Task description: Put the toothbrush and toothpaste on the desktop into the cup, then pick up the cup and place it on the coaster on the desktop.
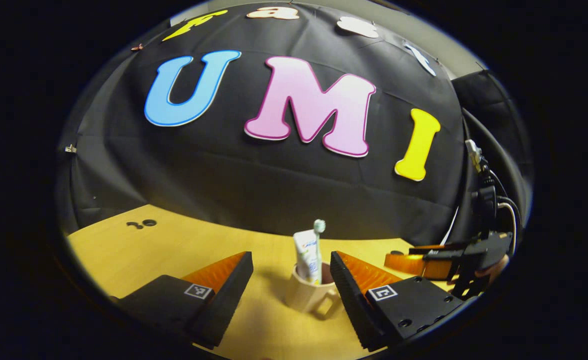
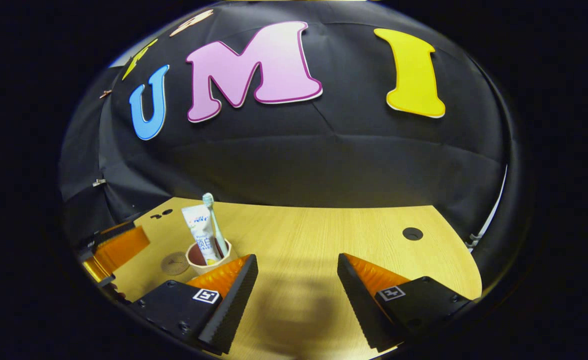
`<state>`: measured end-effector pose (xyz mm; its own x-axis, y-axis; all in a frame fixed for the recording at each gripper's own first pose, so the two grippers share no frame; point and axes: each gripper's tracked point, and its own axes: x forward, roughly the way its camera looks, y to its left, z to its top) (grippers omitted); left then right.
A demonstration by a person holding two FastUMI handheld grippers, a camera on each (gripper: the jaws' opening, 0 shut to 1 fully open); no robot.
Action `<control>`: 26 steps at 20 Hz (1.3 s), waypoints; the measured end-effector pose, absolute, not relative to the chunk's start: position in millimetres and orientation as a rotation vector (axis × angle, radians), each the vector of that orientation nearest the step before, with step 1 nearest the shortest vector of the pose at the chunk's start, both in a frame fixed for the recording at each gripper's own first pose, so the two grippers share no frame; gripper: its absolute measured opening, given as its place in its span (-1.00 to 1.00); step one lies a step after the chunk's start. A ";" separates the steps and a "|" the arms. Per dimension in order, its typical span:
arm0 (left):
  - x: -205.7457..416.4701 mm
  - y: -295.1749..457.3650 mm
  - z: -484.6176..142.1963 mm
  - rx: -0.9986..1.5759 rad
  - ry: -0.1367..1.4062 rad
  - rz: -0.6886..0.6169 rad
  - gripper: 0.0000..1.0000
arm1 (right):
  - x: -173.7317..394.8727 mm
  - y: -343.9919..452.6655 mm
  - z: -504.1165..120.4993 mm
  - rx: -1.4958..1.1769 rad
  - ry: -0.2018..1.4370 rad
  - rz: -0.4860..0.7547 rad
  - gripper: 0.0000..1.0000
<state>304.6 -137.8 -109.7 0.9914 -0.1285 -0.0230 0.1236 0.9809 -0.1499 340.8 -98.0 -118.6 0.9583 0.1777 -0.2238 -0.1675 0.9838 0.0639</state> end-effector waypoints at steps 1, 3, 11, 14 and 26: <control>294.5 -130.0 -114.4 -0.168 0.059 -0.120 0.95 | 340.0 -96.8 -117.1 0.017 0.242 0.169 0.94; 272.2 -124.1 -125.4 -0.188 0.114 -0.139 0.95 | 336.3 -92.6 -111.9 -0.035 0.267 0.175 0.95; 207.7 -100.5 -150.4 -0.122 0.262 -0.163 0.94 | 326.6 -43.3 -97.8 -0.075 0.444 0.288 0.95; 203.7 -89.2 -143.6 -0.116 0.274 -0.171 0.96 | 326.6 -14.2 -99.9 -0.033 0.550 0.355 0.95; 165.1 22.9 -164.4 -0.202 0.300 0.075 0.95 | 298.9 4.9 -170.0 -0.110 0.978 0.388 0.95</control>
<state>165.1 22.9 -164.4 0.9526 0.0436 -0.3012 -0.1037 0.9769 -0.1866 298.9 4.9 -170.0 0.4959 0.2708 -0.8251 -0.3683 0.9260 0.0825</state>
